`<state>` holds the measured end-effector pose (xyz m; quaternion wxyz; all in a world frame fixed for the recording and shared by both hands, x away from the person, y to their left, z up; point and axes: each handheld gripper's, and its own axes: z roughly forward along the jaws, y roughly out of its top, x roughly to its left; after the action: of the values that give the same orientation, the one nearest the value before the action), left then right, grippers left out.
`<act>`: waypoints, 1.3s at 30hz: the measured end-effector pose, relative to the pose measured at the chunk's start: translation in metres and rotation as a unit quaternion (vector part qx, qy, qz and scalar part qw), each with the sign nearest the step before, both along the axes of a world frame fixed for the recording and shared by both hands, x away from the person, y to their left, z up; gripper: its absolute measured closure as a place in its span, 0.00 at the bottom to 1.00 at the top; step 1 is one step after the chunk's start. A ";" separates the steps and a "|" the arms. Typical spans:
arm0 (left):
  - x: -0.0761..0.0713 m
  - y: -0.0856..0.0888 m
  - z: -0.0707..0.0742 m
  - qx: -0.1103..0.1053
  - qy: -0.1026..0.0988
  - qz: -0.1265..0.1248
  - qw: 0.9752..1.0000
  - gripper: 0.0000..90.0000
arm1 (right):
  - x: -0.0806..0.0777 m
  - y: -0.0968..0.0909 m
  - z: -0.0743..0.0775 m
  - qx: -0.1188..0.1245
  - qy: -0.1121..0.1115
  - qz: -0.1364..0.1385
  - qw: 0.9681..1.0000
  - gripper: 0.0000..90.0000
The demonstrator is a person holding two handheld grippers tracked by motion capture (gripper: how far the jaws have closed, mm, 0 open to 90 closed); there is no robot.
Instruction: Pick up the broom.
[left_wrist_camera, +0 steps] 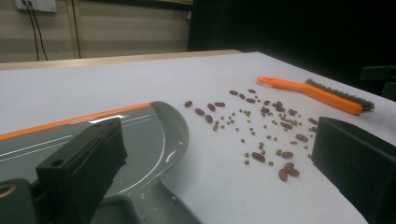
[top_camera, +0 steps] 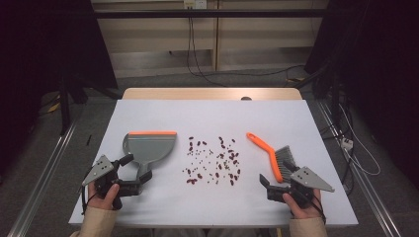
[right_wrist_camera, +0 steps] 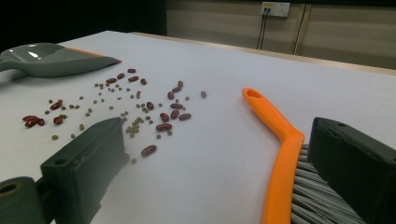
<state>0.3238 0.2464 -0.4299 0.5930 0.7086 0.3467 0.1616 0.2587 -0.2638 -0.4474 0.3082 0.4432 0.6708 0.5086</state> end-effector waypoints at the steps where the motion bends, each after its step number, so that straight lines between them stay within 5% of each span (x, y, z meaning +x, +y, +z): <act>1: 0.000 0.000 0.000 0.000 0.000 -0.001 1.000 0.03 | 0.000 0.000 0.000 0.001 0.002 -0.001 1.000 0.04; 17: 0.002 0.002 0.002 -0.005 -0.004 0.002 1.000 0.03 | 0.016 0.001 0.016 -0.011 0.016 -0.024 1.000 0.04; 29: 0.002 0.004 0.003 -0.011 -0.001 0.004 1.000 0.03 | 0.053 0.002 0.019 -0.013 0.052 -0.043 0.998 0.06; 39: 0.003 0.006 0.003 -0.017 0.000 0.005 1.000 0.03 | 0.084 -0.006 0.023 -0.035 0.098 -0.056 0.993 0.07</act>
<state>0.3266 0.2526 -0.4264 0.6045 0.6965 0.3526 0.1585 0.3428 -0.2696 -0.4244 0.2839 0.5165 0.6897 0.4205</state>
